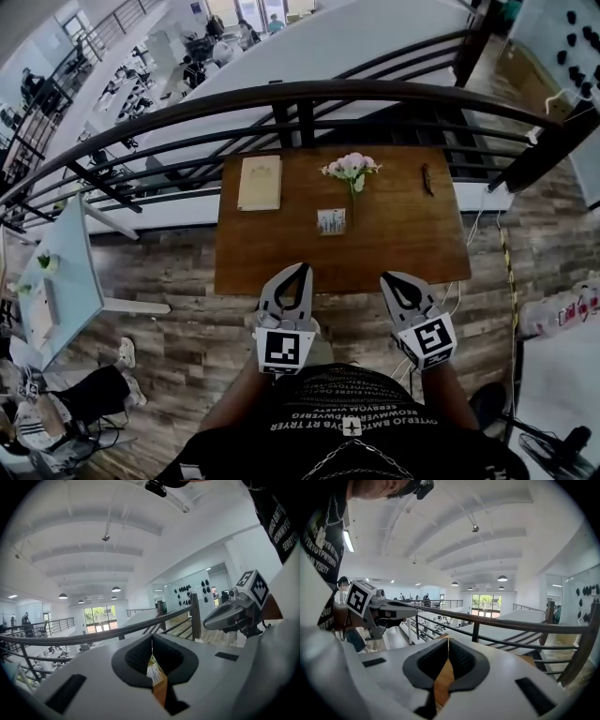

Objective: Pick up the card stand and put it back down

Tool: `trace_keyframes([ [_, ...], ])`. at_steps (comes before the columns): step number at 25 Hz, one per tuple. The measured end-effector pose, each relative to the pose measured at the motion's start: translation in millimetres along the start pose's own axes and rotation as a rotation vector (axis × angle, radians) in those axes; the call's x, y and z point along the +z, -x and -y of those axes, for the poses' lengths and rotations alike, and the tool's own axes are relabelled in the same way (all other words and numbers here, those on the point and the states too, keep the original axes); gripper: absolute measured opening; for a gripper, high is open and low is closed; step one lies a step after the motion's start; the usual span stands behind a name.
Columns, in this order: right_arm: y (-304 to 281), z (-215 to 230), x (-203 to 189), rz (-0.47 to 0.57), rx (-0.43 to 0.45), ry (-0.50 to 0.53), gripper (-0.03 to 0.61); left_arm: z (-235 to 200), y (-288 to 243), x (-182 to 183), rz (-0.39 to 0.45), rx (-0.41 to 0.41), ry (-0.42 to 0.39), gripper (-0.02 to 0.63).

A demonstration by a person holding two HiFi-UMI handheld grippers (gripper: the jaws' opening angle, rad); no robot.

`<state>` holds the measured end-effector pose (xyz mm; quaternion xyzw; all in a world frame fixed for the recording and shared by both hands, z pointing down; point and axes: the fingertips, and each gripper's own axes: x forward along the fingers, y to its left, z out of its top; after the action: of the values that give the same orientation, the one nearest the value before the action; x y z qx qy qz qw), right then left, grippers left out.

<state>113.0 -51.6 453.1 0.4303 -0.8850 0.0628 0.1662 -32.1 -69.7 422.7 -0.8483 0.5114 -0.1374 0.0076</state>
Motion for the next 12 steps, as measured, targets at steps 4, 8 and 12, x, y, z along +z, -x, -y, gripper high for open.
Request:
trace_keyframes([
  [4,-21,11,8,-0.008,-0.017,-0.008,0.017,-17,-23,2,-0.002,-0.026,0.002,0.028],
  [8,-41,17,18,-0.008,-0.036,-0.007,0.017,-33,-38,4,0.014,-0.048,0.002,0.028],
  [12,-58,18,27,-0.011,-0.043,-0.001,0.017,-50,-50,6,0.02,-0.06,0.009,0.028],
])
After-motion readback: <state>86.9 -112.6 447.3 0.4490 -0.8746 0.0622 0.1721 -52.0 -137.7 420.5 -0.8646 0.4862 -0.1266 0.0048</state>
